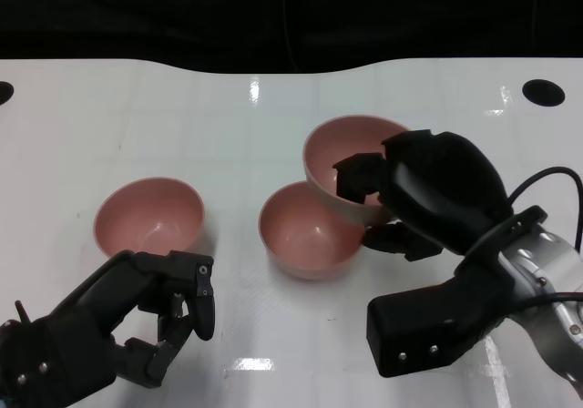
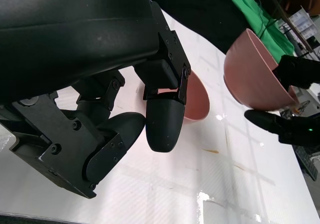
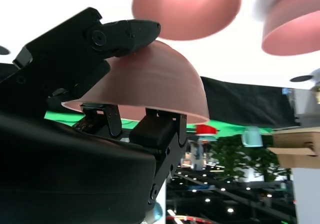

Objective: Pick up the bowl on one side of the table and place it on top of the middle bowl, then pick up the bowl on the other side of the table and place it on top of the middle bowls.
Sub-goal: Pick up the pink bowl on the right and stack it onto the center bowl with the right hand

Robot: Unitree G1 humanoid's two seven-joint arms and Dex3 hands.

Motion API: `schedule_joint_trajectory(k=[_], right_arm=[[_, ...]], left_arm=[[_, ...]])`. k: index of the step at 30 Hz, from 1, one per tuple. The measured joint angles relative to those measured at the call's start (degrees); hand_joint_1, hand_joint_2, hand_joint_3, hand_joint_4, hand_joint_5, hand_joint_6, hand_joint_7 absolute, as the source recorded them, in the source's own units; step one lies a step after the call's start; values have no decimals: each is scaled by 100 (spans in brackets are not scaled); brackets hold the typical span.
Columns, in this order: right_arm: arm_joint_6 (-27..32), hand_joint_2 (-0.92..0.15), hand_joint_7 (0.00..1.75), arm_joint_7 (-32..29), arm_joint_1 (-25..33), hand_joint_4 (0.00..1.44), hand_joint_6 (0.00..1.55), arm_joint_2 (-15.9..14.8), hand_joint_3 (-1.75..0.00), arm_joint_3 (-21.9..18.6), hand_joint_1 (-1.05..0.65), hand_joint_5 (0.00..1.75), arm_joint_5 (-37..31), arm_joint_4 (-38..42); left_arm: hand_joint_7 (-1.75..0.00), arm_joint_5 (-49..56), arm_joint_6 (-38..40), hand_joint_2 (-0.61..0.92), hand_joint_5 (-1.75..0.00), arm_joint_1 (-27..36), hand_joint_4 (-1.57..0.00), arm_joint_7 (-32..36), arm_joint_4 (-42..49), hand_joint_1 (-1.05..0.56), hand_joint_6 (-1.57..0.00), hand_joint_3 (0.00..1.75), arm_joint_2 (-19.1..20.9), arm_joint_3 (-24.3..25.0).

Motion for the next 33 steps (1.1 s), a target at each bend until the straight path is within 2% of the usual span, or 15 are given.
schedule_joint_trajectory(k=[3,6,9,15,16,18,21,22,23,26,33], right_arm=[[-79,-33,155,-233,-116,97,78,117,-107,103,-23,175,-140,247],[-77,-33,170,-358,-245,95,71,244,-108,191,-26,175,-223,463],[-50,-33,172,-370,-311,95,69,343,-107,261,-27,175,-273,583],[50,-43,159,-369,-432,94,71,532,-90,406,-23,175,-330,861],[42,-46,167,-367,-443,94,69,547,-90,428,-24,175,-328,913],[-9,-49,171,-368,-452,94,67,568,-90,431,-24,175,-278,996],[-54,-53,161,-366,-472,93,69,605,-88,448,-26,175,-217,1140],[-51,-56,149,-360,-476,92,72,615,-82,461,-27,175,-218,1171],[-47,-57,145,-351,-478,92,74,627,-79,471,-27,175,-218,1195],[-49,-56,149,-375,-511,92,74,659,-82,524,-26,175,-236,1309],[5,-52,145,-373,-578,86,75,769,-85,684,-24,175,-294,1663]], left_arm=[[-159,-4,51,32,-175,1,-88,0,-17,-7,-80,149,-5,-4],[-159,-4,30,32,-175,0,-89,0,-9,-8,-81,150,-9,-8],[-160,-4,-12,32,-175,-1,-91,0,-7,-8,-81,151,-16,-21],[-160,3,-17,31,-175,0,-90,0,-11,-9,-80,151,-16,-34],[-160,6,-16,32,-175,0,-90,0,-12,-9,-81,151,-16,-36],[-160,16,-16,31,-175,0,-91,2,-13,-8,-81,151,-16,-39],[-160,27,-17,31,-175,0,-90,3,-13,-8,-81,151,-17,-50],[-160,34,-18,31,-175,0,-90,4,-13,-8,-81,151,-17,-51],[-160,47,-20,31,-175,0,-90,5,-13,-8,-81,151,-17,-53],[-159,97,-35,31,-175,-1,-90,8,-13,-8,-81,150,-24,-60],[-158,111,-39,31,-174,-2,-90,10,-14,-10,-81,150,-50,-62]])
